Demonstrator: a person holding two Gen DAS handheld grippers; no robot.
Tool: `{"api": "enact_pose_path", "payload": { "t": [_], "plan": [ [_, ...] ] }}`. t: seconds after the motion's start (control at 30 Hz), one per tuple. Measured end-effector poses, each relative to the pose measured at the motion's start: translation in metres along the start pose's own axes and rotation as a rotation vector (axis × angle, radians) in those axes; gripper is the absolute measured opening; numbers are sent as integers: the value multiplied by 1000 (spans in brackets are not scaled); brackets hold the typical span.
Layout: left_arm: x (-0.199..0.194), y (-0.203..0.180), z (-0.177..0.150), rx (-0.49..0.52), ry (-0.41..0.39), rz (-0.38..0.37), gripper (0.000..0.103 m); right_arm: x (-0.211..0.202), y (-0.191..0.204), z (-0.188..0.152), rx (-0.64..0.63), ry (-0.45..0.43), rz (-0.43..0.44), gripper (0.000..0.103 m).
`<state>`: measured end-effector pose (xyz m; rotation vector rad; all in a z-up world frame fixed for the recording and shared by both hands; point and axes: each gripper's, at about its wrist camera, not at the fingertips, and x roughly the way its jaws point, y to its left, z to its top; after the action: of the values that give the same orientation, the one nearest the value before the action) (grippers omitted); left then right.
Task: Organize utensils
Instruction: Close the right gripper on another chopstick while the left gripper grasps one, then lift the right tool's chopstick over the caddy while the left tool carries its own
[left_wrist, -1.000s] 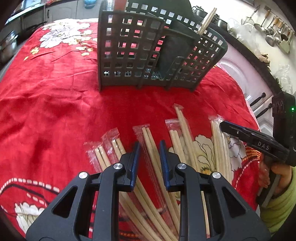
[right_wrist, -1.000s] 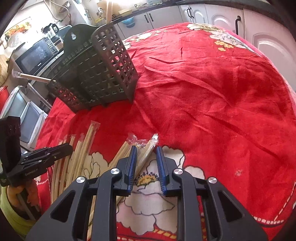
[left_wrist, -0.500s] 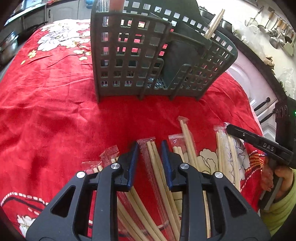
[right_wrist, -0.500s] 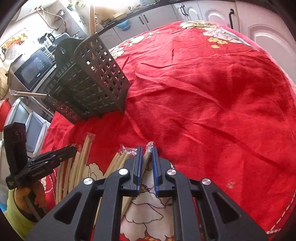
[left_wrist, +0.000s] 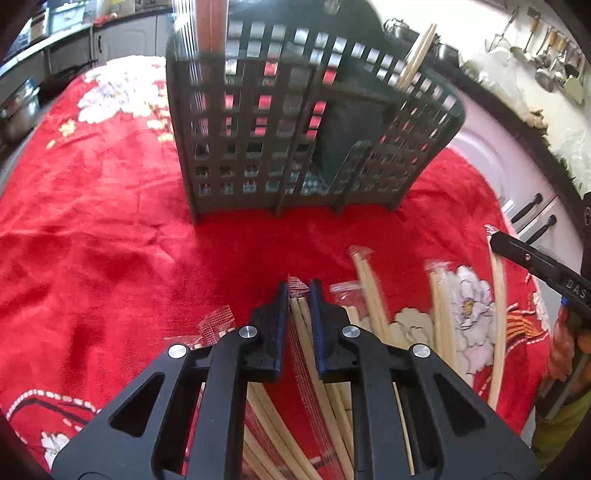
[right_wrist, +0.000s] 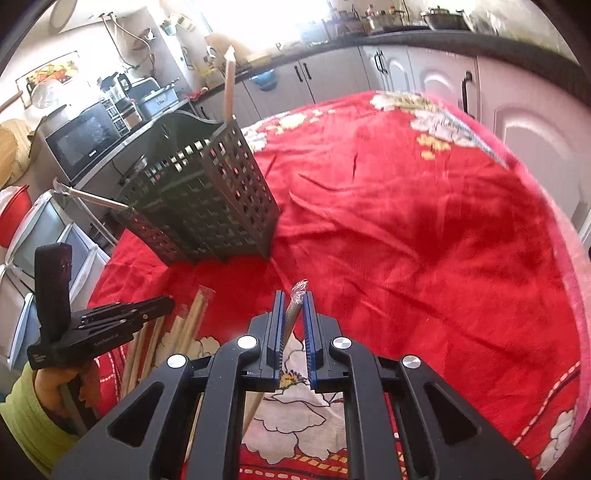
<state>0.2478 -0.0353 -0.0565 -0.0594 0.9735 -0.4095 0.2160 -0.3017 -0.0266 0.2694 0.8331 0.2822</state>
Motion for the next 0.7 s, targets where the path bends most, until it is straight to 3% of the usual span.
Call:
{"api": "enact_pose_path", "payload": {
  "t": [0.47,0.7],
  "plan": [
    [-92,-20,21,28,-230,-86,5,-50,33,16,-90,-137,51,7],
    [-118,-29,30,49,-295,-102,5,-80,54,23,-155,-237,63,6]
  ]
}}
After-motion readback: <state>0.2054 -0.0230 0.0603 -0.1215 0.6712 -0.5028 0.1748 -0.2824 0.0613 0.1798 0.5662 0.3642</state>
